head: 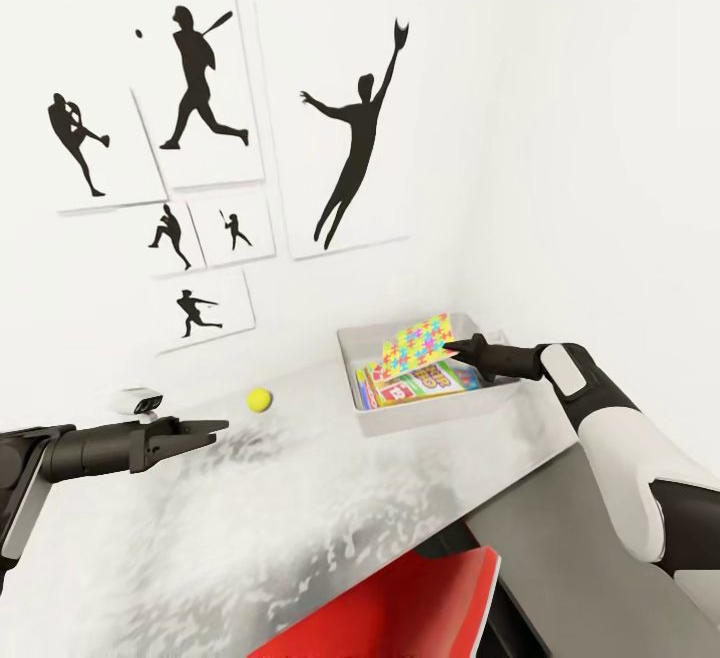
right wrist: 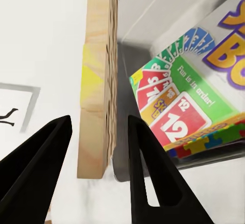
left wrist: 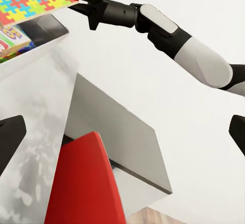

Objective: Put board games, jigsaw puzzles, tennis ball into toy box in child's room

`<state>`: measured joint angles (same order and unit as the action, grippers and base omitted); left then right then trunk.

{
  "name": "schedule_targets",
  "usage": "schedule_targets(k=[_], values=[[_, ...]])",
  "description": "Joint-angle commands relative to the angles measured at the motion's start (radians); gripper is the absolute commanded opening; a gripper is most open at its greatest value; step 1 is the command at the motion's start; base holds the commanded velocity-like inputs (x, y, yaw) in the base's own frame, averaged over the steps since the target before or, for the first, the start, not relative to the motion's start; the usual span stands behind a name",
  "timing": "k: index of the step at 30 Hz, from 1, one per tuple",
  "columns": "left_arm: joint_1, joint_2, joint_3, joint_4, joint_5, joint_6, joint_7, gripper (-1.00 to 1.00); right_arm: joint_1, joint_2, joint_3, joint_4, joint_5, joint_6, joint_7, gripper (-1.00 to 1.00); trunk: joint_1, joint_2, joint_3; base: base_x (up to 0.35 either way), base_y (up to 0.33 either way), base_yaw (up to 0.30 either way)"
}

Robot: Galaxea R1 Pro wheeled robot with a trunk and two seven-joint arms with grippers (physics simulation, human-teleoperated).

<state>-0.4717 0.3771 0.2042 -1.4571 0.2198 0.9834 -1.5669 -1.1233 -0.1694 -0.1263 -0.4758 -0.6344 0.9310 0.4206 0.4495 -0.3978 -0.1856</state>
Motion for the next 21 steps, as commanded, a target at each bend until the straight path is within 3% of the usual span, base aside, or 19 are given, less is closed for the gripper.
schedule_targets(k=[1, 21], values=[[-0.001, 0.000, 0.000, 0.000, 0.000, 0.011, -0.004, 1.00, -0.001, 0.001, -0.006, 0.000, 0.008, 0.004, 0.007, -1.00, 0.001, -0.002, -0.004, 0.000, 0.000, 0.000], [-0.001, 0.000, -0.001, 0.000, -0.002, 0.010, -0.004, 1.00, -0.001, 0.008, -0.008, -0.001, 0.017, -0.003, 0.007, -1.00, 0.001, -0.002, -0.037, 0.000, 0.000, 0.000]])
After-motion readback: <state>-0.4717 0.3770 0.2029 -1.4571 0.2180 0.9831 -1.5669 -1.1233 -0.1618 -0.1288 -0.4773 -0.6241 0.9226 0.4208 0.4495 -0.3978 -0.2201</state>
